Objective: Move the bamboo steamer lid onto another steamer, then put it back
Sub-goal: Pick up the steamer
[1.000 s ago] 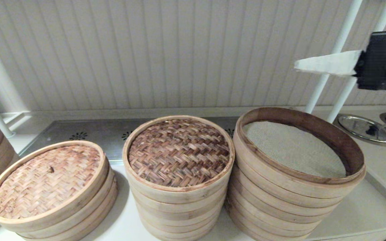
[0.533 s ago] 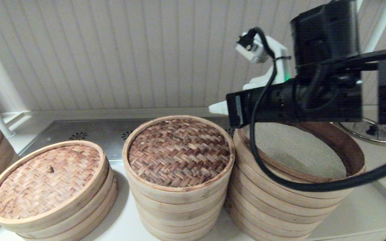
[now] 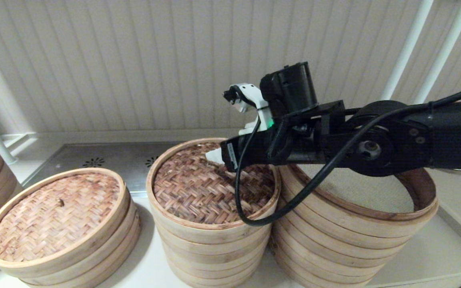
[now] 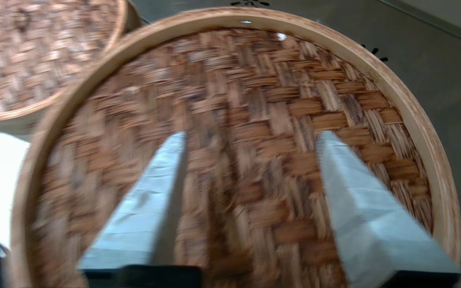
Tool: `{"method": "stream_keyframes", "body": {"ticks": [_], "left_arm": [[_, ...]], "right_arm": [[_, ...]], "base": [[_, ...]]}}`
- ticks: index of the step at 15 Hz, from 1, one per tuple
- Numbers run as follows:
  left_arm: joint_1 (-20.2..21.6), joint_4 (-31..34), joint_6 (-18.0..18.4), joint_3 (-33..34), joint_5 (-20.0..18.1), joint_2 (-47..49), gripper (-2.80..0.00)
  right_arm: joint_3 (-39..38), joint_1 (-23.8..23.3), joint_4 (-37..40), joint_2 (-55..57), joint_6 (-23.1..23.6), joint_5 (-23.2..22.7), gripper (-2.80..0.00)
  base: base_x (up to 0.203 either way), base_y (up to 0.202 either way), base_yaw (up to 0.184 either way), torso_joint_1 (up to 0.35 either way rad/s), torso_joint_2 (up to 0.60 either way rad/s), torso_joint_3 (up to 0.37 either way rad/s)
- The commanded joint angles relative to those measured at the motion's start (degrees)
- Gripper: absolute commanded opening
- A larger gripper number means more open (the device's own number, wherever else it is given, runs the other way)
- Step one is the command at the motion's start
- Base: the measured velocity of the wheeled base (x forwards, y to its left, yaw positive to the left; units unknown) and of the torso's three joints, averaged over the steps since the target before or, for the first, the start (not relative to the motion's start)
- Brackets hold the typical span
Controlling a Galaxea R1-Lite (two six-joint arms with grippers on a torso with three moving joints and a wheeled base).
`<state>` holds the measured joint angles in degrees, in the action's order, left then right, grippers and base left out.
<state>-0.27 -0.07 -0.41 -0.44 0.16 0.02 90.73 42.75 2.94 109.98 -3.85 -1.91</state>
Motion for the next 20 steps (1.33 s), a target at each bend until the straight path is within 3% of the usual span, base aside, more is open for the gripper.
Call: {"method": "stream_keyframes", "body": {"ticks": [1, 9, 10, 20], "left_arm": [[0.0, 0.0, 0.0, 0.0, 0.0, 0.0, -2.8], [0.0, 0.0, 0.0, 0.0, 0.0, 0.0, -2.8], [0.0, 0.0, 0.0, 0.0, 0.0, 0.0, -2.8], [0.0, 0.0, 0.0, 0.0, 0.0, 0.0, -2.8]], "right_arm": [[0.8, 0.1, 0.0, 2.5, 0.0, 0.1, 0.0], [3.5, 0.0, 0.0, 4.3, 0.0, 2.5, 0.0], [3.7, 0.1, 0.0, 4.6, 0.0, 2.8, -2.8], [1.8, 1.7, -0.8, 4.5, 0.0, 3.7, -2.8]], "base": [[0.0, 0.0, 0.0, 0.0, 0.0, 0.0], [0.0, 0.0, 0.0, 0.0, 0.0, 0.0], [0.0, 0.0, 0.0, 0.0, 0.0, 0.0], [0.0, 0.0, 0.0, 0.0, 0.0, 0.0]]}}
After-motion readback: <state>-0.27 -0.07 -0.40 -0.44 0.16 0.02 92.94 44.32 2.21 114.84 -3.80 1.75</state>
